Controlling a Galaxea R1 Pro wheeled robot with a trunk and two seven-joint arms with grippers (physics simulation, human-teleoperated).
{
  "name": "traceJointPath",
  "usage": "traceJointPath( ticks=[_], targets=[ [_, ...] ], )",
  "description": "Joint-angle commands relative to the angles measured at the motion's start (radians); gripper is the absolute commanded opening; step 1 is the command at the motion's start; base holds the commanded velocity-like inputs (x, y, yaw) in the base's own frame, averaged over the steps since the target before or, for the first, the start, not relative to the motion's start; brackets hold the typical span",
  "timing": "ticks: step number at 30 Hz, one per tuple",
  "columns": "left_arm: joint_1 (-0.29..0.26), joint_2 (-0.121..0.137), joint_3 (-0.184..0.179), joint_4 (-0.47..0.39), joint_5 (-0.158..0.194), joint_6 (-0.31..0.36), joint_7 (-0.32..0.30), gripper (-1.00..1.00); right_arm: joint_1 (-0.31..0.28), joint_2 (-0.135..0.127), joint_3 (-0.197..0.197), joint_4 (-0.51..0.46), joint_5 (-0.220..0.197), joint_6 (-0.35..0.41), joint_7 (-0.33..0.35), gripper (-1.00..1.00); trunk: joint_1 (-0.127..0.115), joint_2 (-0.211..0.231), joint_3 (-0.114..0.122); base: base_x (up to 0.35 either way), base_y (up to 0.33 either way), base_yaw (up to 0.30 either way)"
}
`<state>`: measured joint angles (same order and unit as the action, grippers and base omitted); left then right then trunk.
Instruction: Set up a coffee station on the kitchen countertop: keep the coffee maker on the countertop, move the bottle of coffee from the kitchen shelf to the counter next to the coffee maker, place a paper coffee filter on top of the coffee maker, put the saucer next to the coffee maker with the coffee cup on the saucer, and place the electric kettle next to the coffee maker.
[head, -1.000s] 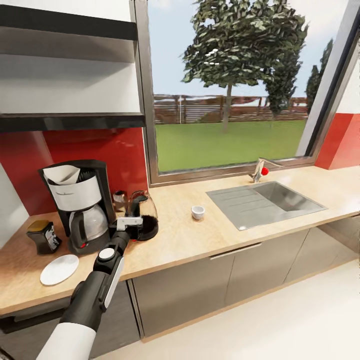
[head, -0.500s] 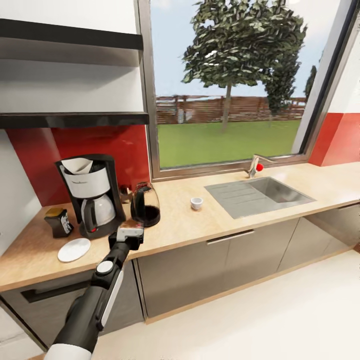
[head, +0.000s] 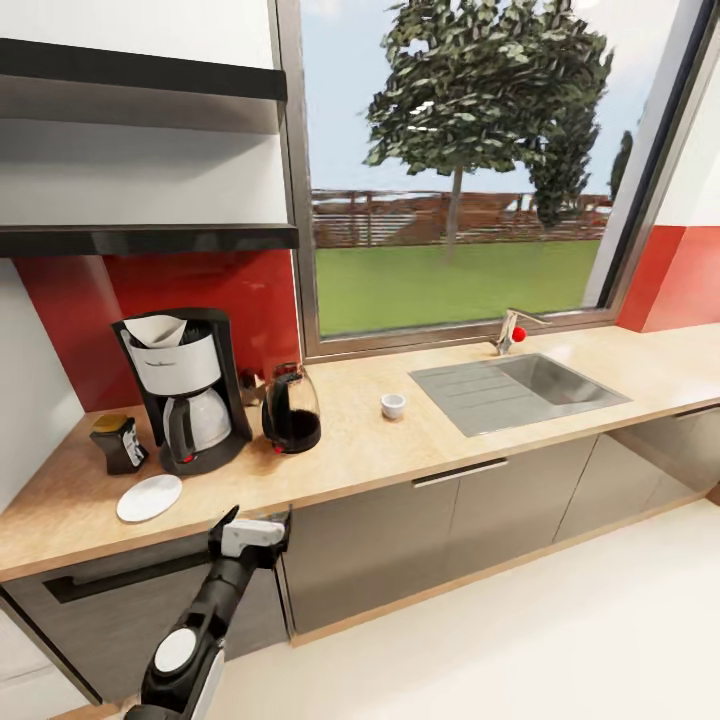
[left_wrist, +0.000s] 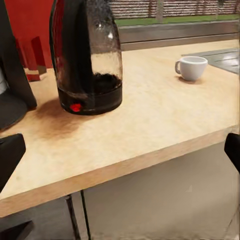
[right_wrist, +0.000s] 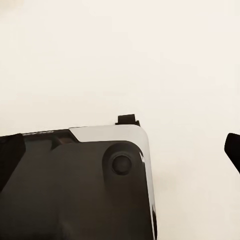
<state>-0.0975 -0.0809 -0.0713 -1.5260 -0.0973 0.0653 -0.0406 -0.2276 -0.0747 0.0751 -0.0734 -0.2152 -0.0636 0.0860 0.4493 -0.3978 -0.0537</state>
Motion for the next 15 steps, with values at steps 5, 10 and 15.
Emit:
traceJointPath(
  ticks=[5,10,15],
  targets=[
    [0.093,0.002,0.009,-0.005,-0.007,-0.045,-0.007,1.0,-0.001,0.0,0.008,0.001,-0.01,-0.004,0.004,1.0,0.001,-0.002,-0.002,0.0,0.0,0.0],
    [0.195,0.006,0.012,0.006,-0.007,-0.186,0.002,1.0,-0.001,0.0,0.008,0.001,-0.01,-0.004,0.004,1.0,0.001,-0.002,-0.002,0.0,0.0,0.0],
    [0.275,0.01,0.017,0.103,-0.009,-0.229,0.002,1.0,-0.001,0.0,0.008,0.002,-0.01,-0.004,0.004,1.0,0.001,-0.002,-0.002,0.0,0.0,0.0]
  ],
)
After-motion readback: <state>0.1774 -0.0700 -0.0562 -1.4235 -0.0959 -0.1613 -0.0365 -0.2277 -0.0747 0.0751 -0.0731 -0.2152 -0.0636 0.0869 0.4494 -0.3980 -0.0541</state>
